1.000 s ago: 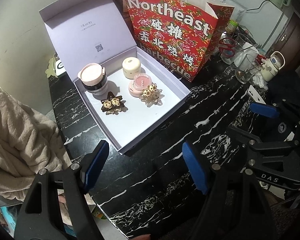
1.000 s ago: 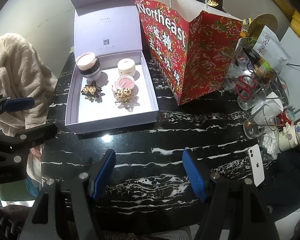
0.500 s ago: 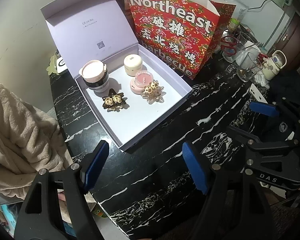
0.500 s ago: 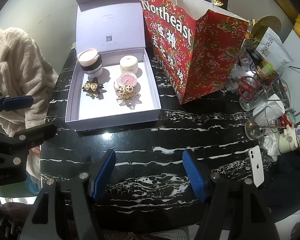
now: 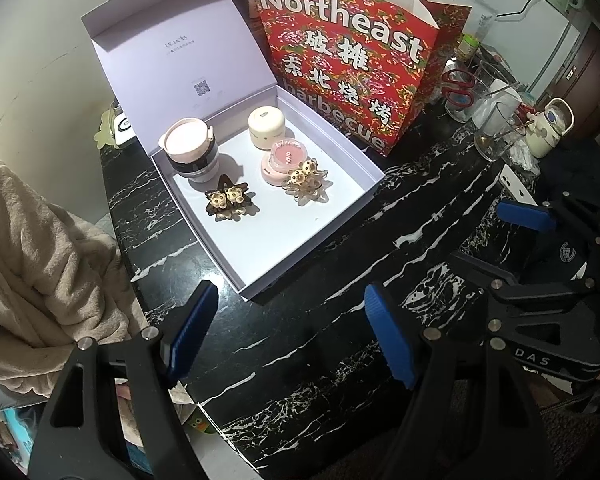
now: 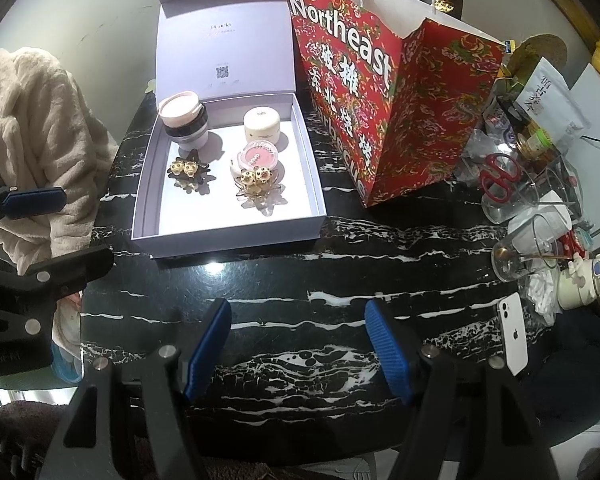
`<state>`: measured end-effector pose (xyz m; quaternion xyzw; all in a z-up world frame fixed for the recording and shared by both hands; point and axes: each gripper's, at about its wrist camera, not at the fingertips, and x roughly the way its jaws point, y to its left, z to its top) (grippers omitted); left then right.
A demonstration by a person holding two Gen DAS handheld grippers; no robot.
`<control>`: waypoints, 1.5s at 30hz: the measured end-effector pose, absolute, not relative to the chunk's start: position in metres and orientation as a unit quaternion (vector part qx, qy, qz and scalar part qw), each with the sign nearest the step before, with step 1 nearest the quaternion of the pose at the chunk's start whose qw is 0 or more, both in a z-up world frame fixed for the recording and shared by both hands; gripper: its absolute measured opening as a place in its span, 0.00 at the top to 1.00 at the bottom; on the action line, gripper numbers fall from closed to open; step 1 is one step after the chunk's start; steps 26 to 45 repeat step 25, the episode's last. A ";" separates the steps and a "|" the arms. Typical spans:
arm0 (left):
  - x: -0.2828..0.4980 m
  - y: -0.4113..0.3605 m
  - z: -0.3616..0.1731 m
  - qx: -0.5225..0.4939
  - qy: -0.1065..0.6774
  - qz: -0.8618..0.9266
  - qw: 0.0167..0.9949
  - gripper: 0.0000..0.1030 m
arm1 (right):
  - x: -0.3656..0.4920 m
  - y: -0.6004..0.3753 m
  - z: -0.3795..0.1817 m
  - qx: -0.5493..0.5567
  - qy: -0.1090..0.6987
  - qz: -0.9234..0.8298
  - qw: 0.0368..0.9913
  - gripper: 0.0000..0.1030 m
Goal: Organize objects
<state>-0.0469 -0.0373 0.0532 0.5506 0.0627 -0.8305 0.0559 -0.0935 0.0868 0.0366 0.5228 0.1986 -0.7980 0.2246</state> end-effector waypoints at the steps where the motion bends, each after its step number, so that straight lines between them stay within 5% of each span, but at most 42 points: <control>1: -0.047 -0.037 0.053 0.551 0.063 -0.830 0.056 0.27 | -0.094 0.087 0.036 0.523 0.198 -0.798 0.225 0.32; 45: -0.046 -0.031 0.052 0.554 0.056 -0.829 0.052 0.27 | -0.092 0.091 0.033 0.529 0.199 -0.794 0.225 0.32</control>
